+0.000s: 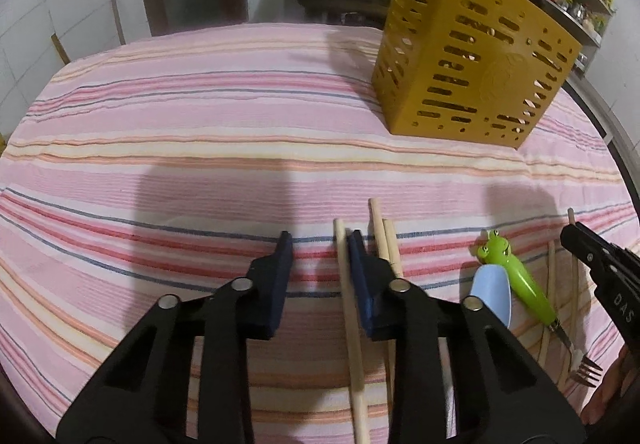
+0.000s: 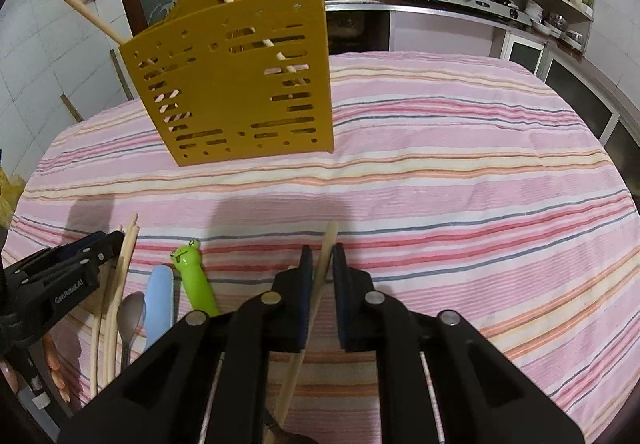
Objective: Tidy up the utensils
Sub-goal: 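Grasp another chopstick with the left tool while the right tool grasps one too, then lift both chopsticks and carry them above the yellow holder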
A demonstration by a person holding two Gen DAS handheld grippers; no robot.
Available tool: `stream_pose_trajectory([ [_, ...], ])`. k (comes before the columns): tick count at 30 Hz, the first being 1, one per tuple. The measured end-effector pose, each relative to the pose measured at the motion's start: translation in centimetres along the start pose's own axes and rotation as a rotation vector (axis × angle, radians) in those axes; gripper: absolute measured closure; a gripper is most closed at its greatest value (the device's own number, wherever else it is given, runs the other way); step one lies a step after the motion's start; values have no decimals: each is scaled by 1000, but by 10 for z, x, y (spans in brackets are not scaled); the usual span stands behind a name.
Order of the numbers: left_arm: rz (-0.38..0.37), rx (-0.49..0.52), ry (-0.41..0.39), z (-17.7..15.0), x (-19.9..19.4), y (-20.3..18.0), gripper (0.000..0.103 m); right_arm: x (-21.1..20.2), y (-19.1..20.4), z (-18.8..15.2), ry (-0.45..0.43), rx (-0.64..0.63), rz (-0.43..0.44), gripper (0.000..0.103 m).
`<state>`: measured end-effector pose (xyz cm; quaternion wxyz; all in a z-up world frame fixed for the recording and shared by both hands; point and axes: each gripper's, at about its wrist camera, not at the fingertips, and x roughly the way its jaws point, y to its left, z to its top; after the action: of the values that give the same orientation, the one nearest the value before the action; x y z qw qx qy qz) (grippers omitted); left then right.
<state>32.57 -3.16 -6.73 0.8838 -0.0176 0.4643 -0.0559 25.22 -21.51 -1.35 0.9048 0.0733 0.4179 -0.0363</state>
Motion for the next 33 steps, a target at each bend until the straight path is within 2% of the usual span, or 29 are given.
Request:
stream_pose_trajectory([
  [2,-8,-7,-1,0,-1,0,88,-2,1,0,-11,-4,-4,93],
  [7,-11,-25,-22,-5,-4,3,97,-6,1,-2,-32,-2,3,93],
  [13,-23,-50,-43,-5,-9,5,98,-12,-2,-1,-59,11,13,93],
  [16,-31,-44,-81,-6,-21,3,99,-21,-7,1,-97,30,19,93],
  [21,-33,-23,-183,-9,-55,-2,99,-45,-10,5,-177,44,14,94],
  [26,-21,1,-340,-14,-103,-5,99,-72,-12,8,-266,44,16,95],
  [33,-27,11,-504,-25,-162,-4,99,-102,-10,6,-372,20,10,97],
])
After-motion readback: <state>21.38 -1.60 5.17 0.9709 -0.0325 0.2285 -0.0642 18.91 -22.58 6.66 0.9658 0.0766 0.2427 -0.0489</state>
